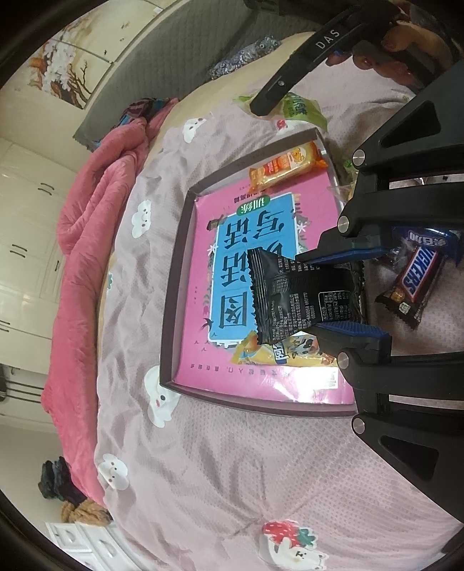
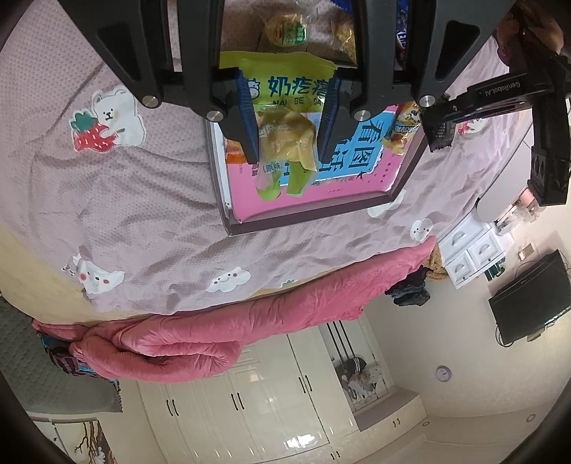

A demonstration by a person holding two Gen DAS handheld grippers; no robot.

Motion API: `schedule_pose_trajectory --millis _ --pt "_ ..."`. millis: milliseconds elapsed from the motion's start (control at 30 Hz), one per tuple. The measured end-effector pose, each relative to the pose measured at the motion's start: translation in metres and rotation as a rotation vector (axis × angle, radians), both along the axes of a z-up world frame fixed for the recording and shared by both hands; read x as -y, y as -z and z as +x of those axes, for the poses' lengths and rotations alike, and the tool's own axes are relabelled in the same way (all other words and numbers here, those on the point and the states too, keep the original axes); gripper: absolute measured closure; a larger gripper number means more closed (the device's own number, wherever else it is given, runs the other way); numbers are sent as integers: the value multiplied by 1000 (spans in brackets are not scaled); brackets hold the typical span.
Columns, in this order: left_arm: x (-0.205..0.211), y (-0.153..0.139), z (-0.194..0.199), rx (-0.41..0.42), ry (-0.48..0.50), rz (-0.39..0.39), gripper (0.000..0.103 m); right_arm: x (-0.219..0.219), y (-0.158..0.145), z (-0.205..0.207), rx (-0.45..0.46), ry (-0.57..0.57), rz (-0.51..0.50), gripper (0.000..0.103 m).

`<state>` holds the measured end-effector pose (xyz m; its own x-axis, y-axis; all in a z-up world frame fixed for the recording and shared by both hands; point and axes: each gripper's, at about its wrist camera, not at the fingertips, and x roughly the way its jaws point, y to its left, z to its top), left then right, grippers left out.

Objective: Organize snacks
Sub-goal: 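Lower the black bag into the tray with the left tool while the right tool releases the green bag there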

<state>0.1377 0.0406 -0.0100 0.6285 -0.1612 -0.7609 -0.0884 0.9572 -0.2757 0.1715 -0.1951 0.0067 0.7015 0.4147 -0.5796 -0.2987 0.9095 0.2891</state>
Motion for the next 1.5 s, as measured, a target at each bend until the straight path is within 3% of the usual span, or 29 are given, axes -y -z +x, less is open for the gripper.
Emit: schedule_pose_trajectory --millis 500,1500 --pt "4 16 20 -30 2 8 74 -14 14 20 -27 -16 -17 70" --pt "19 39 31 -84 48 17 74 -53 56 30 -154 -154 -72 69"
